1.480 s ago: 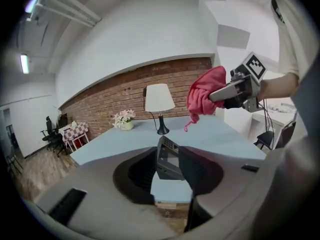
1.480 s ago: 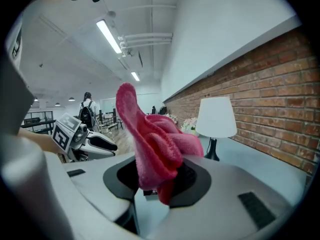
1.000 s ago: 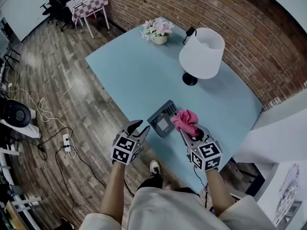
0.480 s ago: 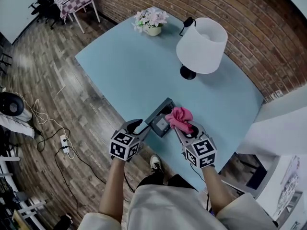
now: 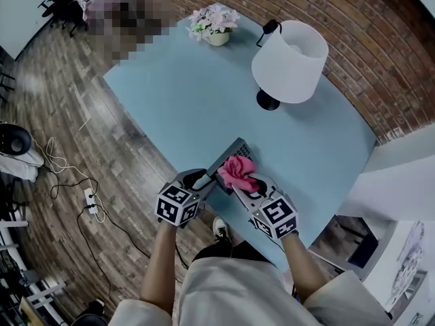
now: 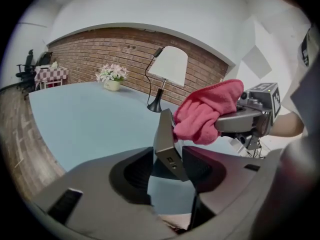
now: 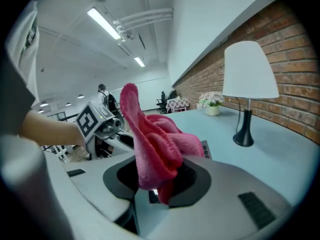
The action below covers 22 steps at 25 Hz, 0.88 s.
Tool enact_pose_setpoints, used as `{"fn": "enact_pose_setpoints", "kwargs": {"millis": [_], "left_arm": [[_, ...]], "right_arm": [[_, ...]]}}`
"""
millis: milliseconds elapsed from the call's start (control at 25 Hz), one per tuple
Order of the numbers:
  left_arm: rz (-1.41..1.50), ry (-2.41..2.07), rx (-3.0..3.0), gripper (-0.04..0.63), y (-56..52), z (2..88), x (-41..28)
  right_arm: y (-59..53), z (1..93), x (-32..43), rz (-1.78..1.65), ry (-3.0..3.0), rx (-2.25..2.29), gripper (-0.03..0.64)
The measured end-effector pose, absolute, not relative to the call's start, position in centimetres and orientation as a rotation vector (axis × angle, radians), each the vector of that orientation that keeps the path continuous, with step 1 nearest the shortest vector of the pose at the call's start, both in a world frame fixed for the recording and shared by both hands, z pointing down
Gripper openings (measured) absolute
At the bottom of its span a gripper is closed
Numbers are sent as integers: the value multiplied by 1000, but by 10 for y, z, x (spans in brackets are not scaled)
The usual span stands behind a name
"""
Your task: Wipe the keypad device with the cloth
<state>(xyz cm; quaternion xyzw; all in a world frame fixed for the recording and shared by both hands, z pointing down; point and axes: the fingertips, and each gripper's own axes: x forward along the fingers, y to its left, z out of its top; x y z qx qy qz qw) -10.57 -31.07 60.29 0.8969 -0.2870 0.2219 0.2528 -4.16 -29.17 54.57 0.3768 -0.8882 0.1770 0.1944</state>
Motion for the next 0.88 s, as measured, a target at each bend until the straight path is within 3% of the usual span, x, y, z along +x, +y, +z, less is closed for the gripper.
{"fn": "enact_pose_setpoints", "kwargs": {"millis": [880], "left_arm": [[647, -664, 2448, 201, -311, 608, -101]], "right_arm": [[-310, 578, -68, 484, -2477, 842, 140]]}}
